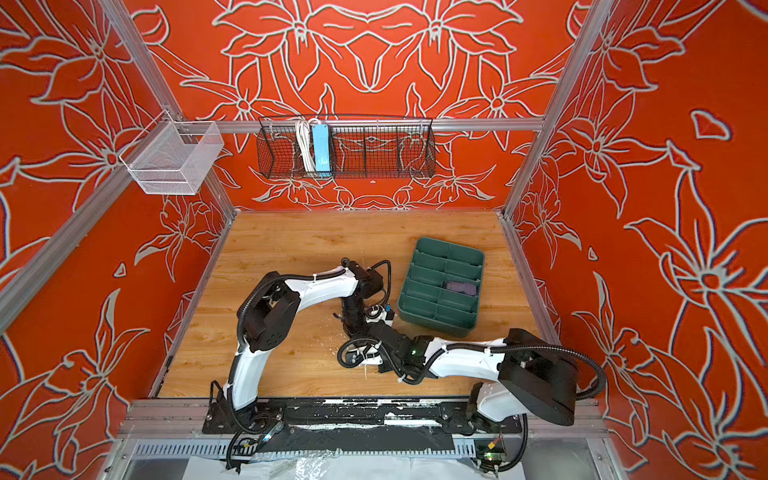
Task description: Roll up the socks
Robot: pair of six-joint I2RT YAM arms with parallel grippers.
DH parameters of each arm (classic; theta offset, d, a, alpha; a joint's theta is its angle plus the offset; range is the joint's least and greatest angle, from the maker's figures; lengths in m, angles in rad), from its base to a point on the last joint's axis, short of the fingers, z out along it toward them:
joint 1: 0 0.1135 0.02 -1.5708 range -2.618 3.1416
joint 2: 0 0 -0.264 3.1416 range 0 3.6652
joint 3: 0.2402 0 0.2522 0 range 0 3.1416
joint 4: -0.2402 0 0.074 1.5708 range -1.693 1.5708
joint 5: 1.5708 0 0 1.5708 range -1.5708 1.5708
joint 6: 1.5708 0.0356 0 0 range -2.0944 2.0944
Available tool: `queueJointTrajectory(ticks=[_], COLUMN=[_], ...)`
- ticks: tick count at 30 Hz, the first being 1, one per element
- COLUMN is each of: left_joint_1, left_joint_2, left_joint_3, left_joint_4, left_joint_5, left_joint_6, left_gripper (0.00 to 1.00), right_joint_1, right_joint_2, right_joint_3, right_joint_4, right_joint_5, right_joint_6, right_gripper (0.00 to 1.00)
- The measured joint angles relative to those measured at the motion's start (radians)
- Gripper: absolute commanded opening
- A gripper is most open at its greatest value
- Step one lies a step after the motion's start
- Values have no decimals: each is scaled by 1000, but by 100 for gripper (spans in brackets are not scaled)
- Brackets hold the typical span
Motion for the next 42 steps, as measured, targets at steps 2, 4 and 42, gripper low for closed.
queueJointTrajectory(ticks=[2, 4, 42], left_joint_1=[-2, -7, -319], left_joint_2=[-42, -89, -1130], left_joint_3=[-40, -81, -901], left_joint_4=[45, 89, 741], left_joint_5=[-27, -61, -532], left_joint_6=[-11, -26, 214], left_gripper=[54, 60, 91], right_joint_1=[-6, -21, -340], right_joint_2=[0, 0, 637], right_joint_3=[22, 48, 838], right_joint_4=[-44, -93, -1005], right_joint_5=[-21, -56, -684], right_joint_6=[2, 5, -19], right_gripper=[0, 0, 7])
